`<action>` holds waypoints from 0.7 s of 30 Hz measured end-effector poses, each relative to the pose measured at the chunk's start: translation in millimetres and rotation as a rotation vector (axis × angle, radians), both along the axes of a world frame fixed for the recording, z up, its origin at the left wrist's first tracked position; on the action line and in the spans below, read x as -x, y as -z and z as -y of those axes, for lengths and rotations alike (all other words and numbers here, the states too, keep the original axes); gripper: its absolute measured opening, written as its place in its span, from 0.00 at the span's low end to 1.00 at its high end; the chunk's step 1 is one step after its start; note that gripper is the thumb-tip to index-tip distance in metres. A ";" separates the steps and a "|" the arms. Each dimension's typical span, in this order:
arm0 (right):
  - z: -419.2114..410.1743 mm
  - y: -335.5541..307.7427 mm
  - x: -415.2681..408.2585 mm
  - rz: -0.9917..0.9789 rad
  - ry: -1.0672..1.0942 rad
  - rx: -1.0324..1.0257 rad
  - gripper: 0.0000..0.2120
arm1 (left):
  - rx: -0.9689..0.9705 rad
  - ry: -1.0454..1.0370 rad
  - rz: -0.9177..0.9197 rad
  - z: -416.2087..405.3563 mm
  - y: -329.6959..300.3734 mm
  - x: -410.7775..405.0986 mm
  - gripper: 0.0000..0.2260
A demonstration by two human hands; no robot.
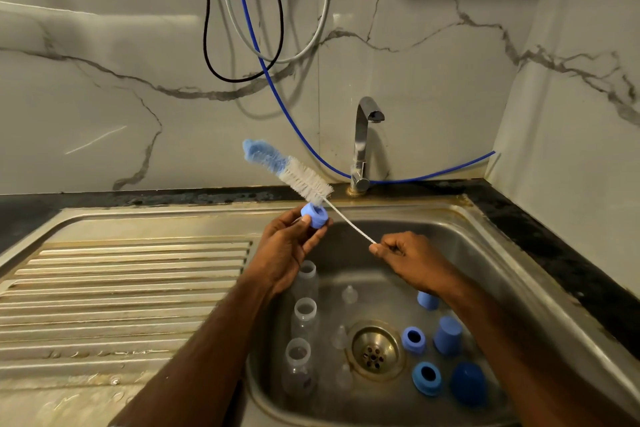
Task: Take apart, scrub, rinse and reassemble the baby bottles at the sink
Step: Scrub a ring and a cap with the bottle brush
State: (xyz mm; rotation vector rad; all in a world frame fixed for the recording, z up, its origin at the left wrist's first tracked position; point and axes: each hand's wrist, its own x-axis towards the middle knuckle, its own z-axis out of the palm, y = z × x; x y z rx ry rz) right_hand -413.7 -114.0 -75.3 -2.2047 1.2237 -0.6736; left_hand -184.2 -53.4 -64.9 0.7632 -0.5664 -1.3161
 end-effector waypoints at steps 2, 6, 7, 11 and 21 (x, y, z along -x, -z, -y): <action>-3.7 -2.2 -4.5 -0.006 -0.047 -0.038 0.17 | -0.003 -0.008 0.006 0.9 0.9 4.5 0.12; 0.6 -7.3 8.2 -0.036 -0.131 -0.073 0.19 | 0.041 -0.071 -0.204 4.9 6.8 -8.5 0.14; 3.4 -6.6 12.8 -0.036 -0.119 -0.075 0.19 | 0.049 -0.086 -0.213 6.1 8.7 -12.2 0.15; 12.9 -4.6 29.7 0.009 -0.053 -0.064 0.19 | 0.038 -0.085 -0.164 8.8 14.7 -10.6 0.16; 24.8 -4.9 69.6 0.085 0.161 -0.138 0.20 | 0.083 -0.111 0.812 12.4 32.3 28.4 0.19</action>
